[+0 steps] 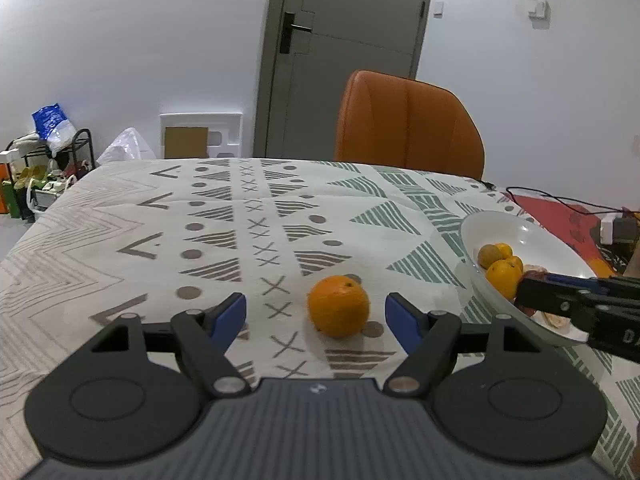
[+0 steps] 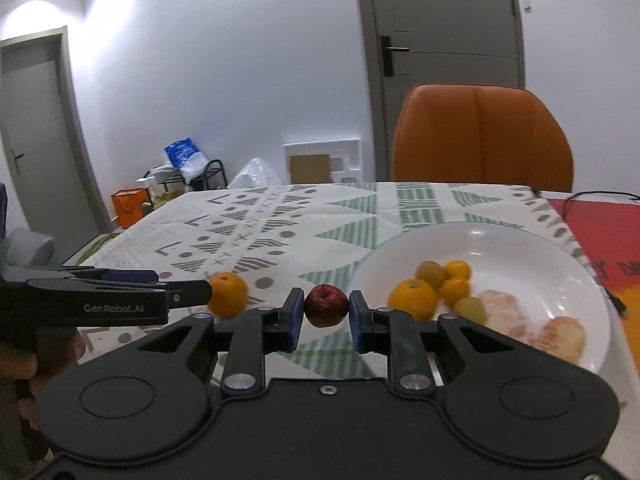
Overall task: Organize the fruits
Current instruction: 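Grasp the red apple with the right tool while the left tool grasps the last orange, then carry the orange and red apple into the white plate and open both tools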
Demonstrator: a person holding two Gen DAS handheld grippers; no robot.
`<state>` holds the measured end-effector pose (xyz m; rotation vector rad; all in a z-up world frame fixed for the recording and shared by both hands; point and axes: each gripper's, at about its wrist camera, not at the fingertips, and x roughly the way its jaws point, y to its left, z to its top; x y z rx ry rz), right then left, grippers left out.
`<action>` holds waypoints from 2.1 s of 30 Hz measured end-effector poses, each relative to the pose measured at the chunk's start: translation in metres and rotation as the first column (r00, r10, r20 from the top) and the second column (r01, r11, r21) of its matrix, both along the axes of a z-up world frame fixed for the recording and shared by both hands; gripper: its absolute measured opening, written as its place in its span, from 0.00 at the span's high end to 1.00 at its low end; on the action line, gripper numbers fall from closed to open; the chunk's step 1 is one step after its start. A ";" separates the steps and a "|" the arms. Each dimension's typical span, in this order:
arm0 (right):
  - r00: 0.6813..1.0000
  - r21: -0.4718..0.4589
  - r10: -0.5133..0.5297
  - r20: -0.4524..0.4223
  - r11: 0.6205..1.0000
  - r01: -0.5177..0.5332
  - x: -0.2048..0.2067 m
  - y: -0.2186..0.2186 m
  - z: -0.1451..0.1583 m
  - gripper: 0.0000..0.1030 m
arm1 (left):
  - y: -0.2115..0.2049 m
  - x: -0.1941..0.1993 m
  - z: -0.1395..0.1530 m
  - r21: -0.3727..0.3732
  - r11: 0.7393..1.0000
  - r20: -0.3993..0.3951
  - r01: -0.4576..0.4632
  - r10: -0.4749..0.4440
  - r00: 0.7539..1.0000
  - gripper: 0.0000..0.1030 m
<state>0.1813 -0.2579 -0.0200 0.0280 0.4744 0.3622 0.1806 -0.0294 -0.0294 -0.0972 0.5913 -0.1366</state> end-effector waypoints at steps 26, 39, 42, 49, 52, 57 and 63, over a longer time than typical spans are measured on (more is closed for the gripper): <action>0.991 0.058 -0.134 -0.012 0.989 0.135 -0.016 -0.067 -0.010 0.78 | -0.043 0.011 0.004 0.019 0.998 -0.025 0.065 -0.064 0.998 0.64; 0.986 0.096 -0.166 0.001 0.982 0.165 -0.030 -0.087 -0.008 0.55 | -0.072 -0.001 0.022 0.023 0.992 0.016 0.123 -0.124 0.992 0.64; 0.985 0.106 -0.174 -0.002 0.979 0.173 -0.033 -0.094 -0.009 0.55 | -0.079 -0.002 0.025 0.028 0.990 0.023 0.140 -0.140 0.990 0.64; 0.982 0.118 -0.190 -0.004 0.975 0.189 -0.039 -0.103 -0.011 0.54 | -0.097 -0.001 0.031 0.039 0.984 0.043 0.176 -0.177 0.983 0.64; 0.980 0.124 -0.197 -0.002 0.973 0.195 -0.041 -0.107 -0.010 0.54 | -0.105 -0.001 0.032 0.044 0.981 0.046 0.191 -0.193 0.980 0.64; 0.979 0.133 -0.205 -0.002 0.970 0.203 -0.043 -0.113 -0.011 0.51 | -0.115 0.001 0.032 0.048 0.977 0.045 0.209 -0.211 0.976 0.64; 0.978 0.143 -0.210 -0.002 0.968 0.208 -0.046 -0.118 -0.012 0.48 | -0.124 -0.002 0.038 0.045 0.969 0.060 0.241 -0.243 0.968 0.59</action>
